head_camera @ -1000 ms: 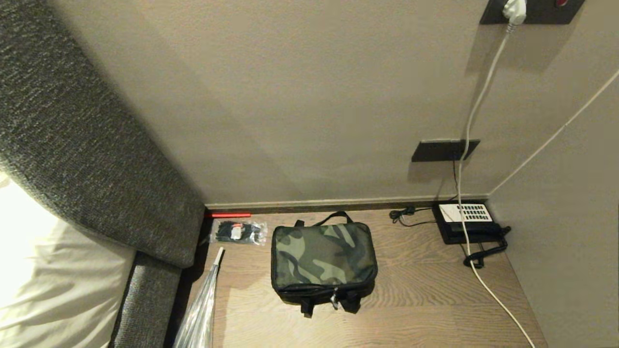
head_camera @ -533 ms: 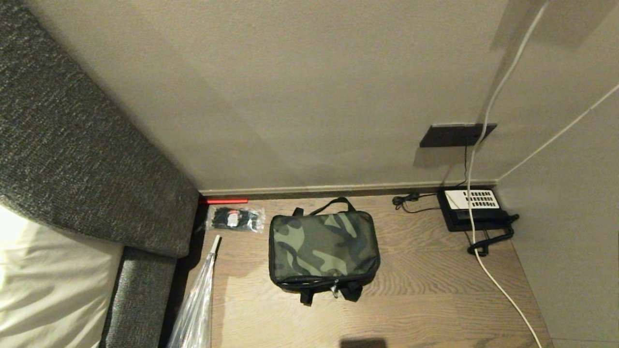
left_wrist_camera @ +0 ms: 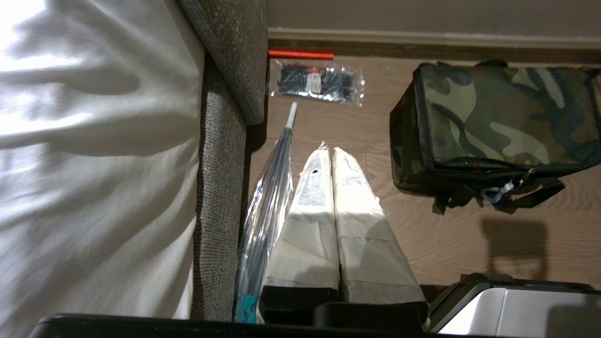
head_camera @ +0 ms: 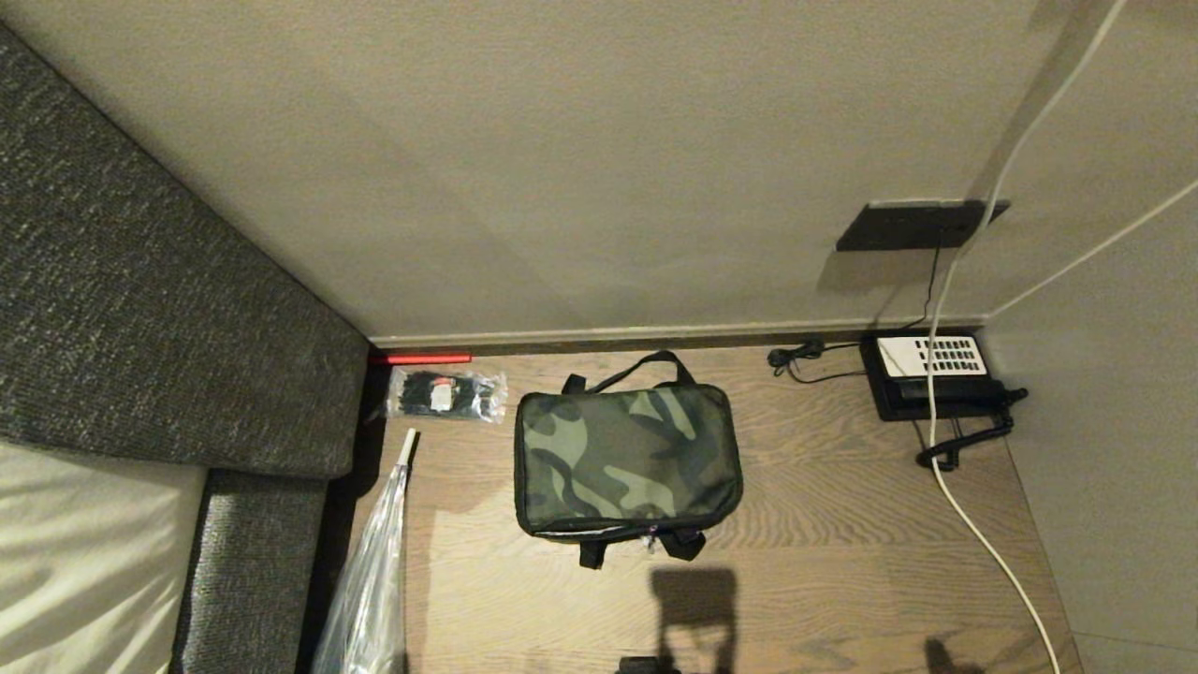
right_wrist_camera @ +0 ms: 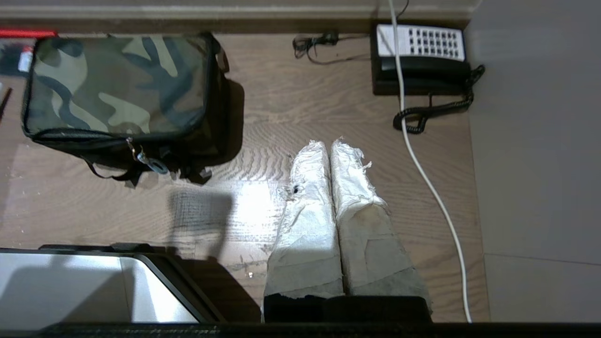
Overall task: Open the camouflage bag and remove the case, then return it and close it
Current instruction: Open the top of the storage box
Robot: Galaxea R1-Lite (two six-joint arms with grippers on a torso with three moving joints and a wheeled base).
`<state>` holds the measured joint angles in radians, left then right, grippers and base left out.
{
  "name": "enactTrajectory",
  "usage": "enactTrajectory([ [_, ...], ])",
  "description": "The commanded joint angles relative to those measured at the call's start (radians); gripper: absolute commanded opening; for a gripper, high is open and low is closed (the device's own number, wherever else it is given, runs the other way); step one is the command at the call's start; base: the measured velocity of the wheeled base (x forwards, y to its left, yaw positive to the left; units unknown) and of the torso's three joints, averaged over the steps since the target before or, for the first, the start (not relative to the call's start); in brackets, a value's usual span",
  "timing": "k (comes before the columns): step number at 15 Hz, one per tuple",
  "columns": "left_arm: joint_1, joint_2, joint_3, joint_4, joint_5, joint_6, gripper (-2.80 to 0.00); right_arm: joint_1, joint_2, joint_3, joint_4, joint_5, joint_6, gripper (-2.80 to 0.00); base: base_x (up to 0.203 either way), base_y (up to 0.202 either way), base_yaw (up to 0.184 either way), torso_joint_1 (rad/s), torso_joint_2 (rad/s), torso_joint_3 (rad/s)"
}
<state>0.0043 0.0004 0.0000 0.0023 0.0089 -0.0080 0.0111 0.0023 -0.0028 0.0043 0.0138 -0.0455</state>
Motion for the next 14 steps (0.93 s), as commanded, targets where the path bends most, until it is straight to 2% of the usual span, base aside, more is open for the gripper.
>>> enactTrajectory([
  [1, 0.0, 0.0, 0.003, 0.001, 0.0, -0.007, -2.8, 0.001, -0.001, 0.0, 0.0, 0.003, -0.017, -2.8, 0.0, 0.0, 0.0, -0.004, 0.0, -0.199],
  [8, 0.0, 0.0, 0.003, 0.001, -0.001, 0.0, -2.8, 0.001, 0.0, -0.002, 0.006, -0.002, -0.017, -2.8, 0.0, 0.0, 0.0, 0.002, 0.0, -0.195],
  [12, 0.0, -0.002, 0.003, 0.001, -0.001, 0.0, -2.8, 0.001, -0.001, -0.008, -0.013, -0.008, 0.017, -2.8, 0.0, 0.0, 0.0, 0.0, 0.0, -0.044],
  [14, 0.0, -0.002, 0.003, 0.001, -0.001, 0.0, -2.8, 0.001, -0.001, -0.141, 0.071, 0.01, 0.017, -2.8, 0.0, 0.0, 0.0, 0.0, 0.0, 0.0],
])
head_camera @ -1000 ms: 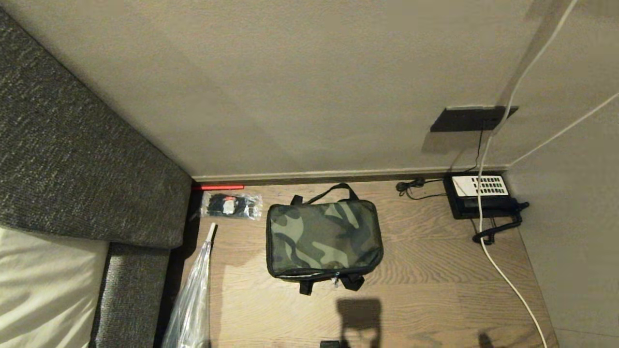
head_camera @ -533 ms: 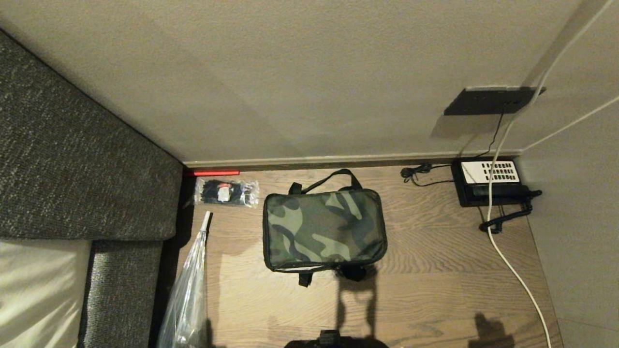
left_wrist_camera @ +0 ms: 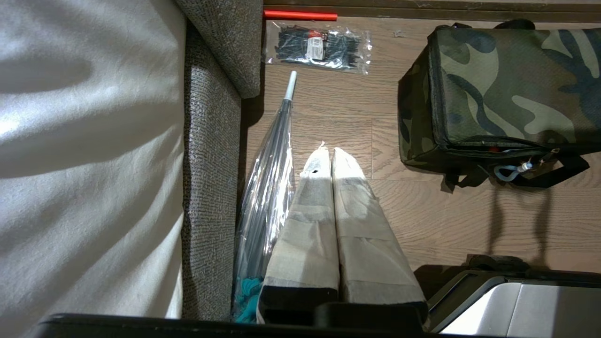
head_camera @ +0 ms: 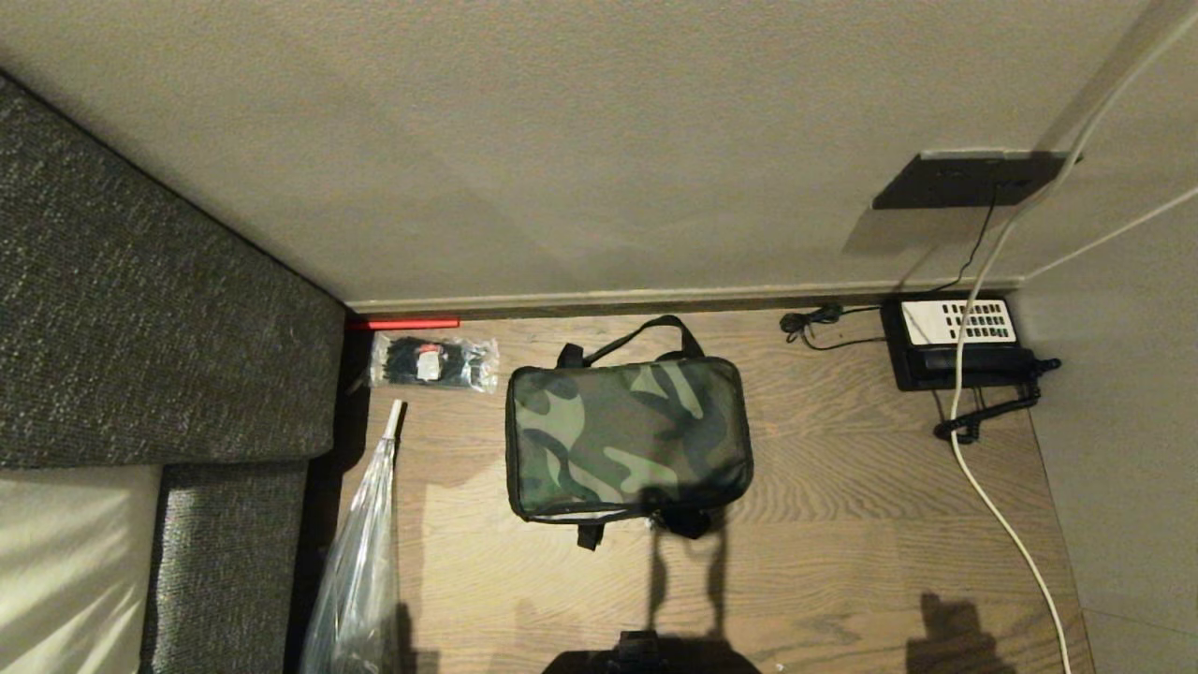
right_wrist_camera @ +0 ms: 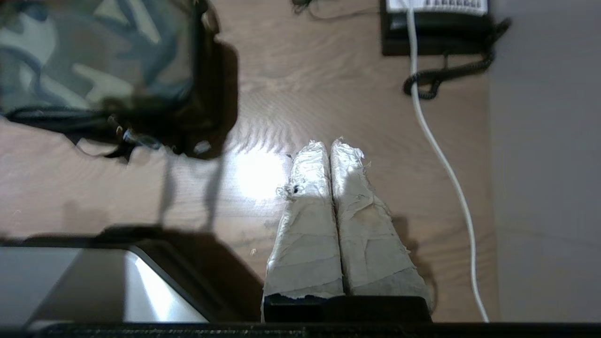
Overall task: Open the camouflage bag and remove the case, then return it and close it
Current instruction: Open the top of the storage box
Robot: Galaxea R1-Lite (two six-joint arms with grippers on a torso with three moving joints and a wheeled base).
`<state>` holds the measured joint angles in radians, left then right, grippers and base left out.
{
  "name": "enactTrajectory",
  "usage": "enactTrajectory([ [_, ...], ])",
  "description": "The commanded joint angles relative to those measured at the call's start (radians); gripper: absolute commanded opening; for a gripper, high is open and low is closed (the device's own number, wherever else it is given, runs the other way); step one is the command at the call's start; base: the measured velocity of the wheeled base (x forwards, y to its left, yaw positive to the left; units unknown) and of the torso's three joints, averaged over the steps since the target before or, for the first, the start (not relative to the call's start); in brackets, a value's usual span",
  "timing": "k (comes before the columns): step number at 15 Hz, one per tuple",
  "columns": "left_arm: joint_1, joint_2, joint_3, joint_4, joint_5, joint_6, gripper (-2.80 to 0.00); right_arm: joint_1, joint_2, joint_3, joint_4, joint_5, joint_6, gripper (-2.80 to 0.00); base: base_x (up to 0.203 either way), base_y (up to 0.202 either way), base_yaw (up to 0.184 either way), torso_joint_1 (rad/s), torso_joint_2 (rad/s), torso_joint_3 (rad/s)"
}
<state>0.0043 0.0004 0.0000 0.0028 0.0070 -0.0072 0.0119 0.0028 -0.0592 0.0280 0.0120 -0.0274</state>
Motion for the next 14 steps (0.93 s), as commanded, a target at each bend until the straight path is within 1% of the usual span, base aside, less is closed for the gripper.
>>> enactTrajectory([
  [1, 0.0, -0.002, 0.003, 0.0, 0.001, 0.0, -2.8, 0.0, -0.001, -0.224, 0.207, 0.044, -0.001, -2.8, 0.0, 0.0, 0.0, 0.0, 0.0, 0.0],
  [3, 0.0, -0.002, 0.003, 0.0, 0.001, 0.0, -2.8, 0.0, -0.001, -0.508, 0.553, 0.101, 0.001, -2.8, 0.0, 0.0, 0.0, 0.0, 0.0, 0.0],
  [4, 0.0, 0.0, 0.003, 0.0, 0.001, 0.0, -2.8, 0.0, -0.001, -0.61, 0.703, 0.126, 0.002, -2.8, 0.0, 0.0, 0.0, 0.0, 0.0, 0.0],
  [5, 0.0, -0.001, 0.003, 0.0, 0.001, 0.0, -2.8, 0.0, 0.004, -0.666, 0.836, 0.154, 0.003, -2.8, 0.0, 0.0, 0.0, 0.0, 0.0, 0.0],
  [6, 0.0, 0.0, 0.003, 0.0, 0.001, 0.0, -2.8, 0.0, 0.032, -0.688, 0.917, 0.184, 0.006, -2.8, 0.0, 0.0, 0.0, 0.0, 0.0, 0.0],
  [8, 0.0, 0.0, 0.003, 0.0, 0.001, 0.0, -2.8, 0.001, 0.184, -0.73, 0.928, 0.204, 0.052, -2.8, 0.0, 0.0, 0.0, 0.0, 0.0, 0.0],
  [10, 0.0, -0.001, 0.003, 0.0, 0.001, 0.0, -2.8, 0.003, 0.455, -0.787, 0.9, 0.213, 0.1, -2.8, 0.0, 0.0, 0.0, 0.0, 0.0, 0.0],
  [11, 0.0, 0.0, 0.003, 0.0, 0.001, 0.0, -2.8, 0.004, 0.589, -0.806, 0.851, 0.209, 0.117, -2.8, 0.0, 0.0, 0.0, 0.0, 0.0, 0.0],
  [14, 0.0, -0.002, 0.003, 0.0, 0.001, 0.0, -2.8, 0.012, 0.973, -0.804, 0.563, 0.197, 0.152, -2.8, 0.0, 0.0, 0.0, 0.0, 0.0, 0.0],
])
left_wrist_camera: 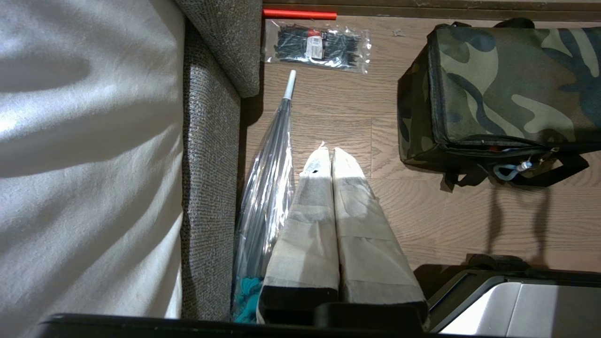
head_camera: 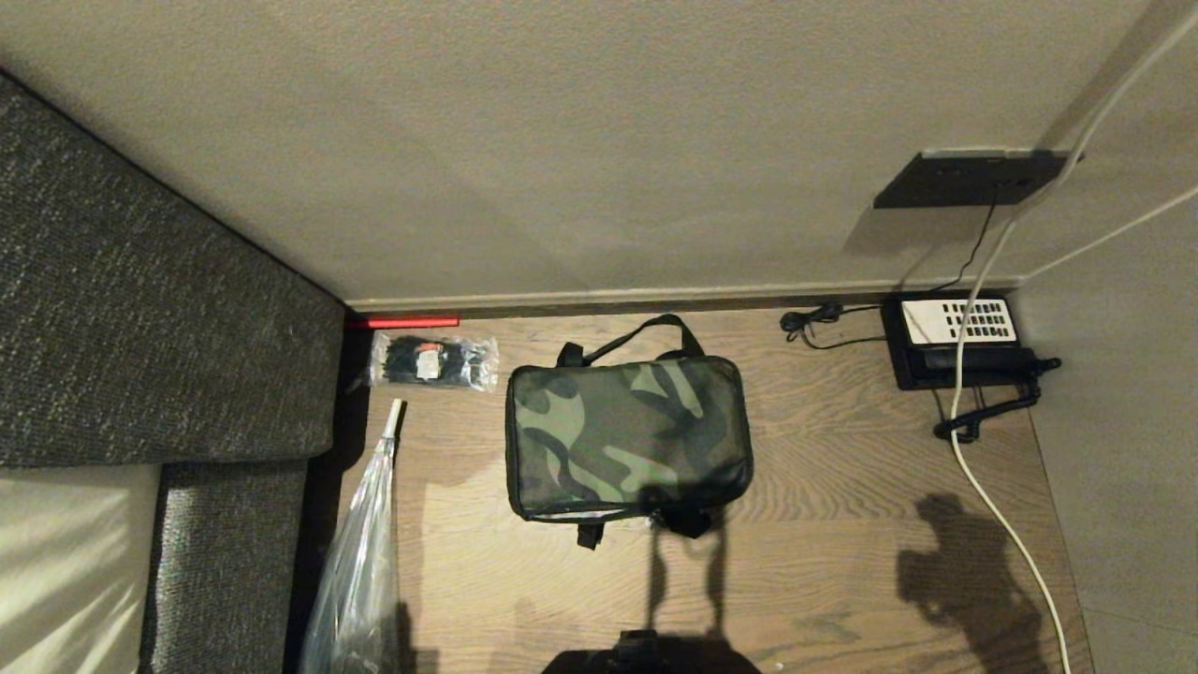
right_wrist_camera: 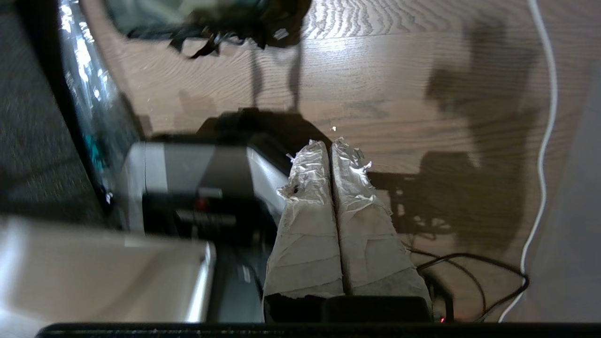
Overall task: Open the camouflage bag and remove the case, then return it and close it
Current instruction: Open the top of the storage box
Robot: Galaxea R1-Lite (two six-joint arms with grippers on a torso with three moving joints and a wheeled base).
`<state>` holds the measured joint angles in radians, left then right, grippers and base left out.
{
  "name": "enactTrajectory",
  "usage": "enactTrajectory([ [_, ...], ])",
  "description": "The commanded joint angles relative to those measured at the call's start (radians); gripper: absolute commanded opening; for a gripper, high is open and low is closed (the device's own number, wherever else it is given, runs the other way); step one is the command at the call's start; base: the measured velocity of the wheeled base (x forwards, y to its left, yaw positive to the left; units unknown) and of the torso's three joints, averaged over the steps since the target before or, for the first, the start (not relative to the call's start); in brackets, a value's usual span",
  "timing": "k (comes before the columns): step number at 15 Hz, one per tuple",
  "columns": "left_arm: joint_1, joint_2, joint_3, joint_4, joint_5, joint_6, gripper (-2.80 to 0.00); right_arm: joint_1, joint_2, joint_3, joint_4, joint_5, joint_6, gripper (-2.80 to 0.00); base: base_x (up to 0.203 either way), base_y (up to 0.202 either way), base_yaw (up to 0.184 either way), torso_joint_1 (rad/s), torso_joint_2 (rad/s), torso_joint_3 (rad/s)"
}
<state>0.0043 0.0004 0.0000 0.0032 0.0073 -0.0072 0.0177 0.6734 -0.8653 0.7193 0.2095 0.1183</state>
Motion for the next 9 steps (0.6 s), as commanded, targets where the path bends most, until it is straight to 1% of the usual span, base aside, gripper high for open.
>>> enactTrajectory([
  [1, 0.0, -0.002, 0.003, 0.0, 0.0, 0.0, -2.8, 0.019, 0.417, 0.013, -0.242, -0.004, 0.016, -2.8, 0.0, 0.0, 0.0, 0.0, 0.0, 0.0],
  [3, 0.0, 0.0, 0.003, 0.0, 0.0, 0.0, -2.8, 0.063, 0.635, 0.045, -0.456, -0.007, 0.034, -2.8, 0.0, 0.0, 0.0, 0.0, 0.0, 0.0],
  [4, 0.0, -0.002, 0.003, 0.0, 0.0, 0.0, -2.8, 0.1, 0.736, 0.073, -0.593, -0.008, 0.051, -2.8, 0.0, 0.0, 0.0, 0.0, 0.0, 0.0],
  [6, 0.0, 0.0, 0.003, 0.0, 0.0, 0.0, -2.8, 0.209, 0.907, 0.128, -0.906, -0.011, 0.1, -2.8, 0.0, 0.0, 0.0, 0.0, 0.0, 0.0],
  [7, 0.0, 0.0, 0.003, 0.0, 0.0, 0.0, -2.8, 0.285, 0.975, 0.133, -1.012, -0.014, 0.122, -2.8, 0.0, 0.0, 0.0, 0.0, 0.0, 0.0],
  [8, 0.0, 0.0, 0.003, 0.0, 0.0, 0.0, -2.8, 0.342, 1.017, 0.138, -1.078, -0.015, 0.141, -2.8, 0.0, 0.0, 0.0, 0.0, 0.0, 0.0],
  [9, 0.0, -0.002, 0.003, 0.0, 0.0, 0.0, -2.8, 0.374, 1.03, 0.149, -1.109, -0.014, 0.153, -2.8, 0.0, 0.0, 0.0, 0.0, 0.0, 0.0],
])
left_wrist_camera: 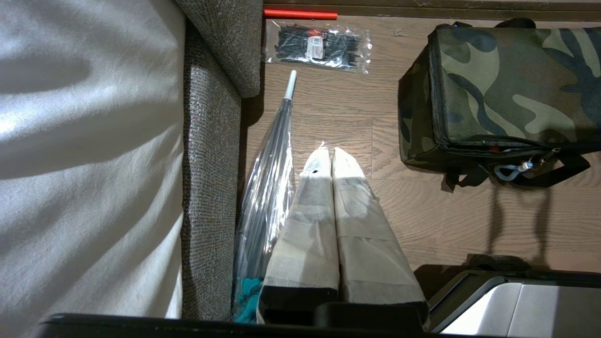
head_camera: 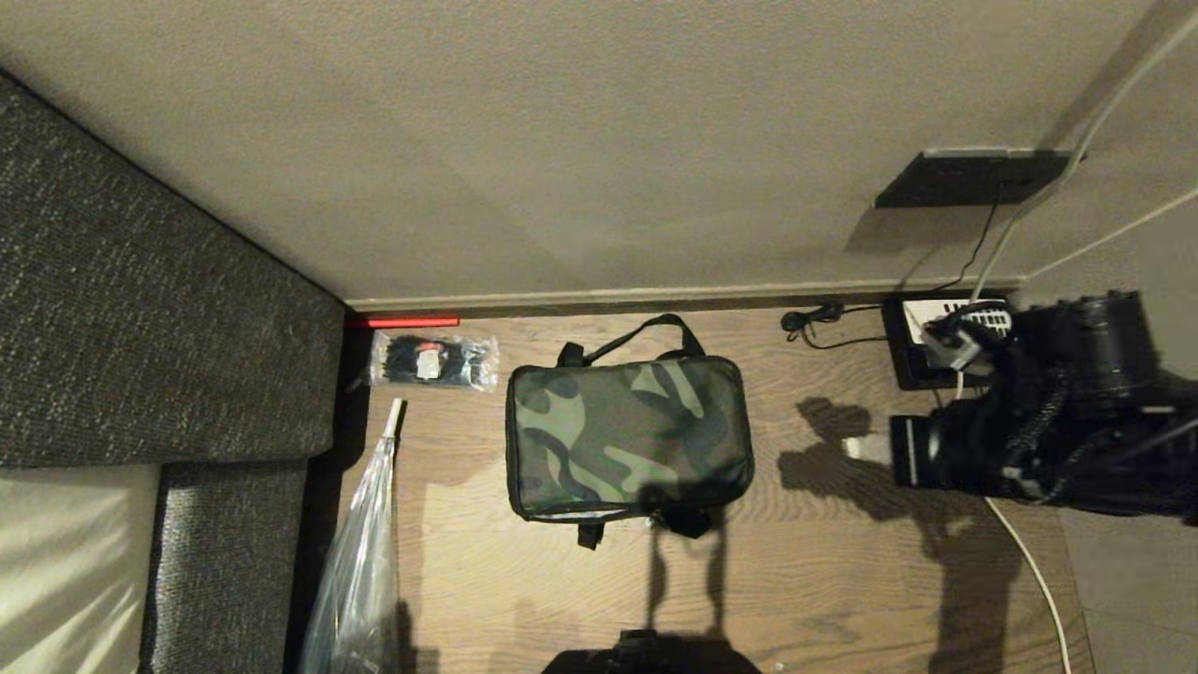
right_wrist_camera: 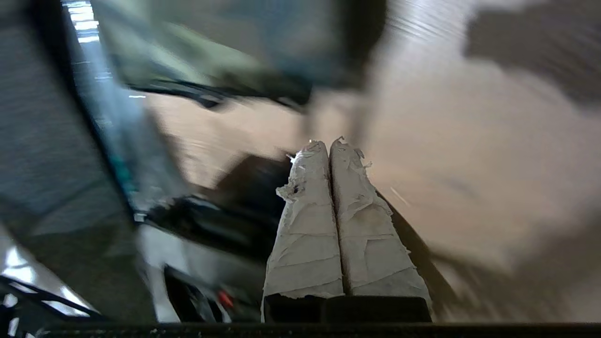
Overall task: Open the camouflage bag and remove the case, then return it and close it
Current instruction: Open the top of the storage box
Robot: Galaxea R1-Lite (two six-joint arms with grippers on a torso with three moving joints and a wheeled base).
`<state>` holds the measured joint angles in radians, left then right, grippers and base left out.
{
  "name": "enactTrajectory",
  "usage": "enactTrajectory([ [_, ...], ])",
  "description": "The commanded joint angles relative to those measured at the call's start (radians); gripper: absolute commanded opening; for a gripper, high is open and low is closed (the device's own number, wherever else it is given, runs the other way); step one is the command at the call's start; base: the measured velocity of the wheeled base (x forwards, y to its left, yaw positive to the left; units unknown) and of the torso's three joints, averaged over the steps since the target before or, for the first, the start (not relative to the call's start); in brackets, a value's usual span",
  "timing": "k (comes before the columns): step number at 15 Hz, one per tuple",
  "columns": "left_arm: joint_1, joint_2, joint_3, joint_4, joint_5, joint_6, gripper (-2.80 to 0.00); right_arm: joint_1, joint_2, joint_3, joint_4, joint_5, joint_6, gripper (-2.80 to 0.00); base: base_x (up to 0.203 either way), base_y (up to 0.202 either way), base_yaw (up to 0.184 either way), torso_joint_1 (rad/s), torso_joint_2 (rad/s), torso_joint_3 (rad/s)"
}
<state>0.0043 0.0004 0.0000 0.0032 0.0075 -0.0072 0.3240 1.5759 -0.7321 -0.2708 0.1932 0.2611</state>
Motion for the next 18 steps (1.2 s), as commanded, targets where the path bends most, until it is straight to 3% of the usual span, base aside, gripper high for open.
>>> enactTrajectory([
  [1, 0.0, 0.0, 0.003, 0.0, 0.0, 0.0, -2.8, 0.083, 0.142, 0.02, -0.122, 0.002, 0.008, -2.8, 0.0, 0.0, 0.0, 0.0, 0.0, 0.0],
  [11, 0.0, -0.002, 0.003, 0.0, 0.0, 0.0, -2.8, 0.224, 0.38, 0.096, -0.249, -0.042, -0.027, -2.8, 0.0, 0.0, 0.0, 0.0, 0.0, 0.0],
  [15, 0.0, -0.002, 0.003, 0.0, 0.0, 0.0, -2.8, 0.299, 0.498, 0.079, -0.531, -0.214, -0.08, -2.8, 0.0, 0.0, 0.0, 0.0, 0.0, 0.0],
  [18, 0.0, -0.002, 0.003, 0.0, 0.0, 0.0, -2.8, 0.365, 0.572, 0.083, -0.638, -0.319, -0.112, -2.8, 0.0, 0.0, 0.0, 0.0, 0.0, 0.0],
])
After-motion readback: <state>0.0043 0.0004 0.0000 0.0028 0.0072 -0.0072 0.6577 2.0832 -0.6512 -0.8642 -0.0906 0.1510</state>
